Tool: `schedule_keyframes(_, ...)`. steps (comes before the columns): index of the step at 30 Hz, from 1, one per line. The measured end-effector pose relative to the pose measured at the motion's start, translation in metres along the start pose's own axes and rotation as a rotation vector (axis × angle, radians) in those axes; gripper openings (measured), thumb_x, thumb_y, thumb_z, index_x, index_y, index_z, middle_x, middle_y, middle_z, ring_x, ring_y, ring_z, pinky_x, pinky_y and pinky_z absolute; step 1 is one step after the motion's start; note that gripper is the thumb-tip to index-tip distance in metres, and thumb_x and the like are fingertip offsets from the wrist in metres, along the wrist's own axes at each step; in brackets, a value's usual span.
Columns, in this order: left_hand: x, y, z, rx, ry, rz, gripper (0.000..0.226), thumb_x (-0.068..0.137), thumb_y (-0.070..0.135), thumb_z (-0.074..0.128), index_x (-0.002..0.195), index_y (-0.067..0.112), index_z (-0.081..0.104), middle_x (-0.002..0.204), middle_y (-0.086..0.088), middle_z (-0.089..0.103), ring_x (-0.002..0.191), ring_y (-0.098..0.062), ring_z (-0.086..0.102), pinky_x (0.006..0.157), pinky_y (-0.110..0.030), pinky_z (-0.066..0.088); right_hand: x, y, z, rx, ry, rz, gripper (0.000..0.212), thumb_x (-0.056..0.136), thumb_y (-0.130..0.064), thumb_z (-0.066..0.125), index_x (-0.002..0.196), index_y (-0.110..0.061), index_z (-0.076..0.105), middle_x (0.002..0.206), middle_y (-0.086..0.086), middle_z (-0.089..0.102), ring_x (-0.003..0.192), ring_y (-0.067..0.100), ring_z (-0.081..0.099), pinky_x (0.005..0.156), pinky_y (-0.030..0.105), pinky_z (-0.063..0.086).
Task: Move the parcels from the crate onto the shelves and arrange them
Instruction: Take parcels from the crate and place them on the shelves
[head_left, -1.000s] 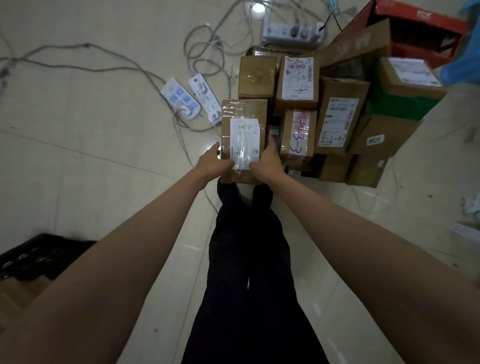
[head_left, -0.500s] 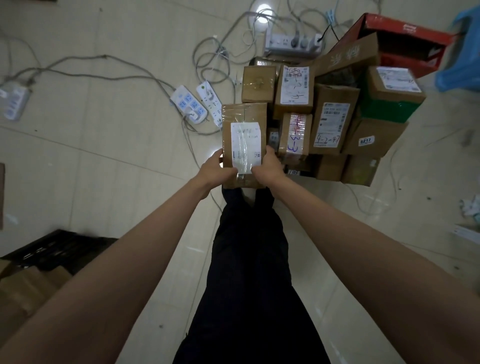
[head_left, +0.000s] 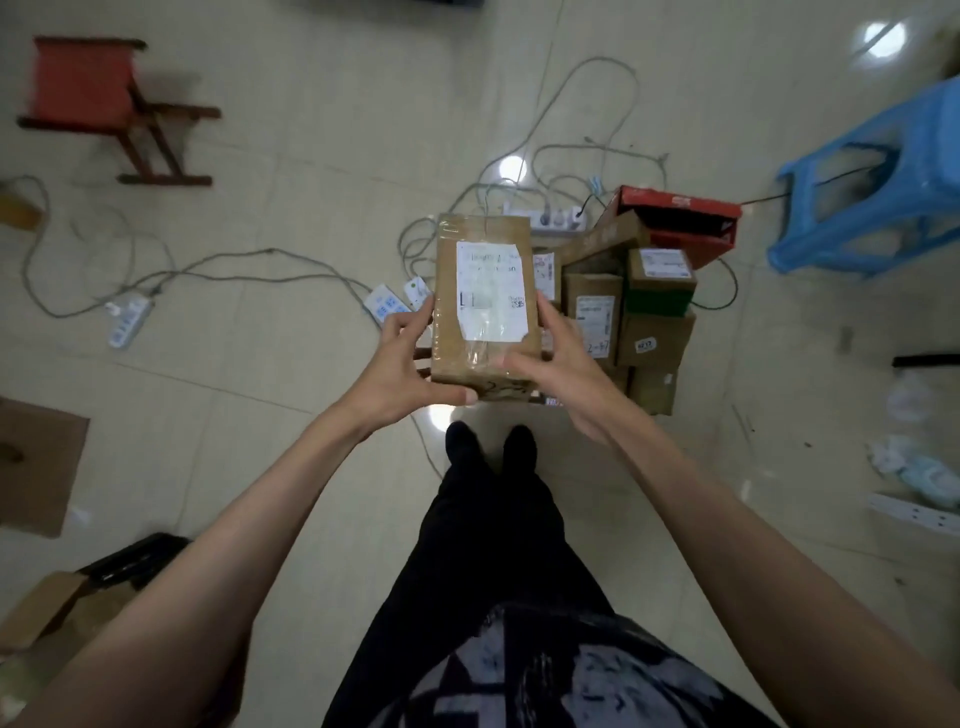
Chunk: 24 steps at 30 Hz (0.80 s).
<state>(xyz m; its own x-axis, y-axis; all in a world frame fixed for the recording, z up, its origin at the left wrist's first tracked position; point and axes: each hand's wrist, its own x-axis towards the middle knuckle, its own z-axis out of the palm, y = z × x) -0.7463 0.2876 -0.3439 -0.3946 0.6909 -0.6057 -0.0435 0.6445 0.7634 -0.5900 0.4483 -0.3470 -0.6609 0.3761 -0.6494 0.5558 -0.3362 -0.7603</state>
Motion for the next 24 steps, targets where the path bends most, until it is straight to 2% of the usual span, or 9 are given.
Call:
schedule_keyframes(2,-0.01,0.029,-0.001,0.04,0.014,0.08,0.117,0.062,0.018,0.093,0.151,0.045,0.022,0.134,0.007,0.03,0.121,-0.013,0.05,0.094,-0.024,0.053,-0.023,-0.017,-0.016,-0.07,-0.078,-0.081,0.121,0.07,-0.031,0.09,0.156,-0.048,0.007,0.149,-0.016,0.017,0.134,0.007,0.035,0.108,0.029,0.039)
schedule_keyframes(5,-0.02,0.067,0.001,0.072,0.033,0.172,0.109,0.065,0.012,0.09,0.149,0.046,0.029,0.134,0.009,0.037,0.111,-0.011,0.056,0.079,-0.016,0.054,-0.052,-0.034,-0.036,-0.216,-0.051,-0.202,0.13,0.065,-0.032,0.093,0.157,-0.046,0.002,0.149,-0.02,0.016,0.139,0.012,0.035,0.117,0.043,0.036)
schedule_keyframes(8,-0.029,0.1,0.007,0.125,0.026,0.265,0.107,0.063,0.016,0.092,0.147,0.046,0.033,0.132,0.009,0.043,0.105,-0.011,0.059,0.079,-0.019,0.055,-0.079,-0.049,-0.053,-0.254,0.089,-0.308,0.12,0.072,-0.022,0.089,0.159,-0.038,0.008,0.15,-0.011,0.023,0.139,0.016,0.036,0.115,0.045,0.037)
schedule_keyframes(11,-0.031,0.13,0.014,0.17,-0.01,0.352,0.106,0.06,0.021,0.093,0.147,0.043,0.037,0.13,0.008,0.046,0.103,-0.013,0.061,0.08,-0.026,0.058,-0.104,-0.058,-0.068,-0.244,0.196,-0.384,0.114,0.073,-0.024,0.088,0.159,-0.036,0.013,0.147,-0.006,0.031,0.135,0.011,0.039,0.114,0.042,0.04)
schedule_keyframes(15,-0.027,0.17,0.025,0.279,-0.107,0.441,0.106,0.051,0.052,0.091,0.144,0.043,0.042,0.126,0.019,0.05,0.093,-0.003,0.064,0.081,-0.027,0.057,-0.136,-0.062,-0.088,-0.202,0.319,-0.409,0.107,0.072,-0.036,0.087,0.156,-0.041,0.021,0.14,-0.014,0.04,0.132,0.014,0.047,0.105,0.047,0.049)
schedule_keyframes(18,-0.027,0.208,0.039,0.329,-0.213,0.52,0.093,0.064,0.038,0.088,0.145,0.035,0.044,0.121,0.015,0.053,0.084,0.003,0.063,0.074,-0.014,0.053,-0.164,-0.067,-0.098,-0.162,0.439,-0.418,0.097,0.075,-0.036,0.086,0.154,-0.039,0.03,0.136,-0.014,0.052,0.117,0.011,0.058,0.095,0.034,0.056)
schedule_keyframes(20,-0.026,0.23,0.047,0.376,-0.288,0.579,0.083,0.069,0.035,0.085,0.143,0.035,0.047,0.117,0.021,0.058,0.08,-0.001,0.066,0.072,-0.013,0.051,-0.182,-0.07,-0.1,-0.126,0.516,-0.423,0.085,0.081,-0.03,0.082,0.152,-0.035,0.036,0.129,-0.018,0.058,0.108,0.006,0.063,0.085,0.022,0.057)
schedule_keyframes(22,-0.026,0.247,0.056,0.426,-0.357,0.619,0.081,0.07,0.049,0.079,0.143,0.038,0.046,0.117,0.021,0.063,0.081,-0.007,0.068,0.076,-0.019,0.053,-0.198,-0.069,-0.1,-0.072,0.601,-0.398,0.077,0.085,-0.032,0.078,0.151,-0.031,0.038,0.129,-0.011,0.062,0.107,0.009,0.065,0.084,0.025,0.059)
schedule_keyframes(24,-0.022,0.26,0.067,0.491,-0.411,0.644,0.084,0.075,0.057,0.071,0.148,0.04,0.035,0.119,0.018,0.064,0.086,-0.003,0.068,0.084,-0.025,0.054,-0.211,-0.069,-0.096,-0.018,0.716,-0.338,0.073,0.088,-0.039,0.072,0.151,-0.027,0.036,0.131,-0.002,0.061,0.11,0.016,0.065,0.088,0.037,0.06)
